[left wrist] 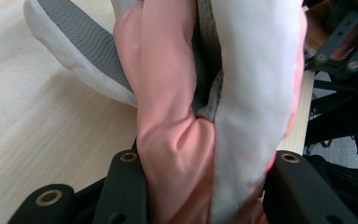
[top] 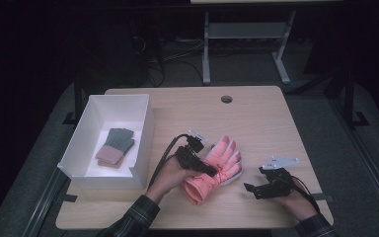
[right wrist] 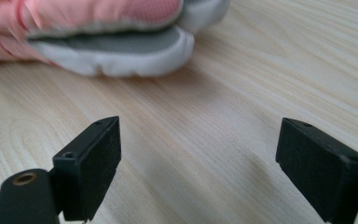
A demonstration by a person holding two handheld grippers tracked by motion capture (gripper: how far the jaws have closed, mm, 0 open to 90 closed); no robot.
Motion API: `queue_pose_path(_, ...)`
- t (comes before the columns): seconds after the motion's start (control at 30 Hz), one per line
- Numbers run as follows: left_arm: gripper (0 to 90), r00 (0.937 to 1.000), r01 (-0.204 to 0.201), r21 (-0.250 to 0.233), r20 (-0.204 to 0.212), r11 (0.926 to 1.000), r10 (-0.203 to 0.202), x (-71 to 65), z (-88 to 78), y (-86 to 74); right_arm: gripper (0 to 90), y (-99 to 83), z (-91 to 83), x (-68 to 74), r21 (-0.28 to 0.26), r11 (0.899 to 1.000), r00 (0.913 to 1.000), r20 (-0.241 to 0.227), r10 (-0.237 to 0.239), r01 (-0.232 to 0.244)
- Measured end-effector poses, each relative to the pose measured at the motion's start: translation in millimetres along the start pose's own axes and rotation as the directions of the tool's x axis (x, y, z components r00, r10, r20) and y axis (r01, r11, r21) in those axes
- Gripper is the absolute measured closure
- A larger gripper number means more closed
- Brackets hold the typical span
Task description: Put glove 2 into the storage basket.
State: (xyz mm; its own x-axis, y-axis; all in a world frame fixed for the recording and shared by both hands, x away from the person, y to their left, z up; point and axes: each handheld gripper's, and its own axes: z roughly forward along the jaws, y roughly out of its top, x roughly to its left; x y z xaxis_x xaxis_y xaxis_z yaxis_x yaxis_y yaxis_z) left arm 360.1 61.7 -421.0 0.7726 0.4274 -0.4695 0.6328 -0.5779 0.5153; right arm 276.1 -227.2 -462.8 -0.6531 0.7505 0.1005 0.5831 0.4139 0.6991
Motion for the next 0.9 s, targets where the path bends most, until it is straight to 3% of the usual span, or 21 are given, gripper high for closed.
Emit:
queue_pose_path(0.37, 61.7, 0.9996, -0.007, -0.037, -0.028, 0.9993, 0.006, -12.5, -38.2, 10.2, 13.7, 0.2, 2.4, 1.0, 0.000, 1.000, 0.9998, 0.002, -0.020, 0.020)
queue_pose_path(0.73, 61.6, 0.9982, 0.005, -0.073, -0.059, 0.9973, -0.009, -19.4, -77.4, 18.6, 13.7, -0.4, 4.3, 1.7, -0.009, 1.000, 1.0000, 0.003, -0.009, 0.009)
queue_pose_path(0.9, 61.6, 0.9972, 0.000, -0.089, -0.075, 0.9960, -0.006, -21.7, -96.5, 20.7, 13.7, -0.2, 5.6, 4.1, -0.012, 0.999, 0.9995, 0.005, -0.032, 0.032)
